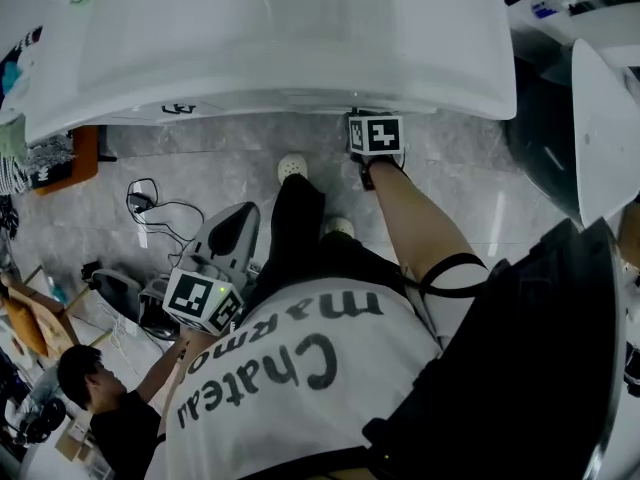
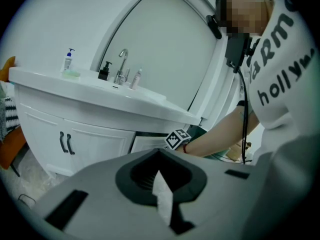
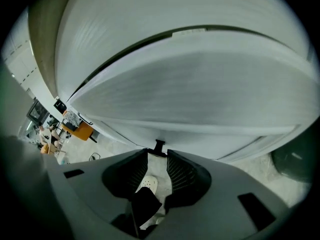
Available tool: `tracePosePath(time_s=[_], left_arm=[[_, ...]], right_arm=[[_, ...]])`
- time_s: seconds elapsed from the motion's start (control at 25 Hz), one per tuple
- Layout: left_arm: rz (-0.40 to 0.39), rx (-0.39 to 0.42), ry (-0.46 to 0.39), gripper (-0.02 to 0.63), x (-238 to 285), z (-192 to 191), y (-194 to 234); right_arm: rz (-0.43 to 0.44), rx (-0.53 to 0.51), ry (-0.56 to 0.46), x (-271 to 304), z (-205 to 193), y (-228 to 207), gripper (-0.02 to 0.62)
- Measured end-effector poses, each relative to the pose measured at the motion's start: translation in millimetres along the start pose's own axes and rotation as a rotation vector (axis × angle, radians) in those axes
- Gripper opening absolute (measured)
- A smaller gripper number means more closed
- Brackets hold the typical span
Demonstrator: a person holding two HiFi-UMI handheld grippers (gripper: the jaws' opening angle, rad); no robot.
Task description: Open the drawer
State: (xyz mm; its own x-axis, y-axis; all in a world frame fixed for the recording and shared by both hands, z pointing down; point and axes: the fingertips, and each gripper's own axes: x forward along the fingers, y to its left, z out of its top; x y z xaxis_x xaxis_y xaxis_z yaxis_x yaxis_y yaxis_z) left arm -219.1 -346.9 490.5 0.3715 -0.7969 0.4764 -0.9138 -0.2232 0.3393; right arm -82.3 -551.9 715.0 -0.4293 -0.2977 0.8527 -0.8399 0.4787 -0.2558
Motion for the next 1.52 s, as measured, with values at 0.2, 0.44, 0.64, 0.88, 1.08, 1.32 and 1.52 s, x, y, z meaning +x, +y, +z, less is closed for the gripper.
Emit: tracePosePath(time_s=[0.2, 0.44, 0.64, 0.88, 1.08, 1.32, 1.52], left_arm=[[-0.037, 0.014, 0.009, 0.008, 9, -1, -18], [-0.043, 0.02, 0.011, 0.008, 11, -3, -30], [-0.054, 0.035, 0.026, 0.008, 13, -9, -40], [-0.056, 0.046, 0.03, 0.008, 14, -8, -48], [-0.056, 0.053, 0.036, 0.008, 13, -11, -52], [-0.074, 0.056, 0.048, 0.008, 16, -19, -58], [-0.08, 0.066, 0.052, 0.008, 16, -19, -61]], right_arm=[[0.046, -0.042, 0.033, -2, -9, 4, 0.127], [0.071, -0.056, 0.096, -9, -25, 9, 0.126], [0.073, -0.07, 0.102, -13, -36, 10, 0.126], [0.099, -0.109, 0.091, -16, -43, 16, 0.12], [0.073, -0.091, 0.108, -21, -54, 14, 0.12], [0.092, -0.17, 0.105, -23, -63, 19, 0.109], [0.086, -0.136, 0.105, -25, -66, 19, 0.109]])
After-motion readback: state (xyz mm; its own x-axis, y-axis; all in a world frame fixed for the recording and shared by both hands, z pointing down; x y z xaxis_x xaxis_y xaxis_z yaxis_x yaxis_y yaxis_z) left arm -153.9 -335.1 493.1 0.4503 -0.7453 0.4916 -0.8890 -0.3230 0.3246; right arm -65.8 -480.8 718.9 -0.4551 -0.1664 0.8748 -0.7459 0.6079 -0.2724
